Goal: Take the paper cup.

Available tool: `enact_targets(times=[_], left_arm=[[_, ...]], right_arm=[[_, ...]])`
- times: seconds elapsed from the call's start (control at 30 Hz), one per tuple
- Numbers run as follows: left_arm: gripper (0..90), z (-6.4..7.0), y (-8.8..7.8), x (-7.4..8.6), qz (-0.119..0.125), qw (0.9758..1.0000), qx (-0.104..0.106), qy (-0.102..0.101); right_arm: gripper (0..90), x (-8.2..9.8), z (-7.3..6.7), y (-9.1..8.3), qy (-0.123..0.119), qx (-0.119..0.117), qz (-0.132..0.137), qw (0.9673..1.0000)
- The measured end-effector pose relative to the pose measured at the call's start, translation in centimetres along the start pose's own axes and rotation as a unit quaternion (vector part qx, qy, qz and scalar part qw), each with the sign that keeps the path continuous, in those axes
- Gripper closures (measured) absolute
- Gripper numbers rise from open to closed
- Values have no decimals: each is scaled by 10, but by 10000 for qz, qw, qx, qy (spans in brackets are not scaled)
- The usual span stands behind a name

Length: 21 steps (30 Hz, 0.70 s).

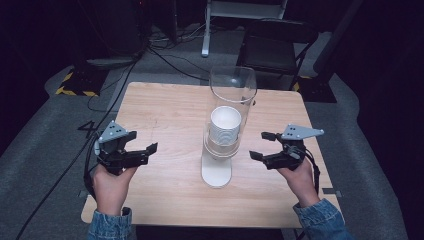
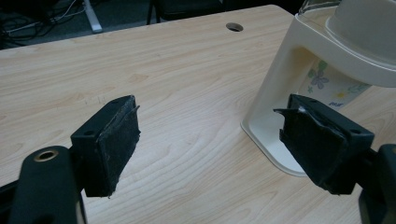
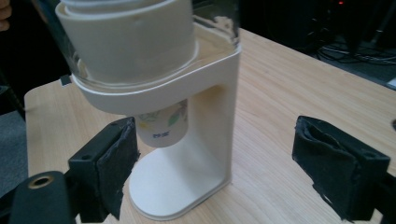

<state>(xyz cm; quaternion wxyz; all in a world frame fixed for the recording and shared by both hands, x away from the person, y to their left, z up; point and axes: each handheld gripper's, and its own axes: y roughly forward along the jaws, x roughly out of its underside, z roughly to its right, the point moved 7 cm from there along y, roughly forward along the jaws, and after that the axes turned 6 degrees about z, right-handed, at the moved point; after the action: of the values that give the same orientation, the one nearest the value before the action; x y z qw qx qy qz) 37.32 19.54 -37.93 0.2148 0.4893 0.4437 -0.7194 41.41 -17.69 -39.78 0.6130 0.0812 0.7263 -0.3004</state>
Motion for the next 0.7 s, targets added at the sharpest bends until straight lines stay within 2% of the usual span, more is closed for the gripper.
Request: enact_targets(times=[0.07, 0.2, 0.57, 0.6, 0.7], left_arm=[[195, 0, 0, 1, 6, 10000, -13, -47], [195, -2, 0, 1, 6, 10000, -6, -37], [195, -3, 1, 3, 3, 10000, -16, -78], [195, -4, 1, 3, -9, 10000, -10, -72], [195, -4, 1, 4, -12, 10000, -10, -97]], right_arm=[[139, 6, -4, 11, 24, -223, -12, 9997], [130, 14, -9, 23, 23, -429, -71, 9991], [124, 29, -23, 52, -11, -785, -214, 9967], [124, 31, -27, 59, -87, -797, -263, 9964], [125, 33, -29, 64, -105, -805, -236, 9964]])
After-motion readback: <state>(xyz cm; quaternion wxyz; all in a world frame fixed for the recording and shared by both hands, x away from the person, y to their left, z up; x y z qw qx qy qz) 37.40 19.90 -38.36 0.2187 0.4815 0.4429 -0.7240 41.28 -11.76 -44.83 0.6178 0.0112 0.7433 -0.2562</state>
